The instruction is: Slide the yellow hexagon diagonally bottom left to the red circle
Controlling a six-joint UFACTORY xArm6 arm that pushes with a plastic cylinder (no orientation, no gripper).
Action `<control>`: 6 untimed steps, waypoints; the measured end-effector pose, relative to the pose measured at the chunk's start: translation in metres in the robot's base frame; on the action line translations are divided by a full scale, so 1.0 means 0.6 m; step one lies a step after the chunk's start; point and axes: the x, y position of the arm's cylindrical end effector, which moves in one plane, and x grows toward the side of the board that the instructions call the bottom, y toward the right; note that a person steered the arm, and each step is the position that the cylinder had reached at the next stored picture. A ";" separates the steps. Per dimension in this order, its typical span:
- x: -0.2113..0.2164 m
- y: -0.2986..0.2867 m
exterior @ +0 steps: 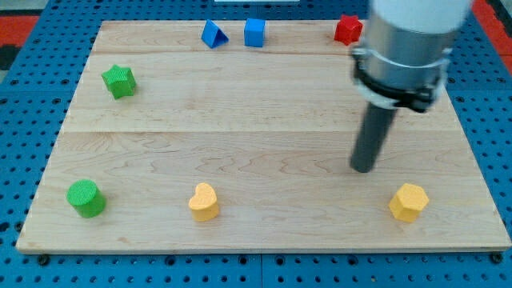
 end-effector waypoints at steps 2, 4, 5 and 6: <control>0.038 0.161; 0.103 0.122; 0.116 0.033; 0.119 -0.039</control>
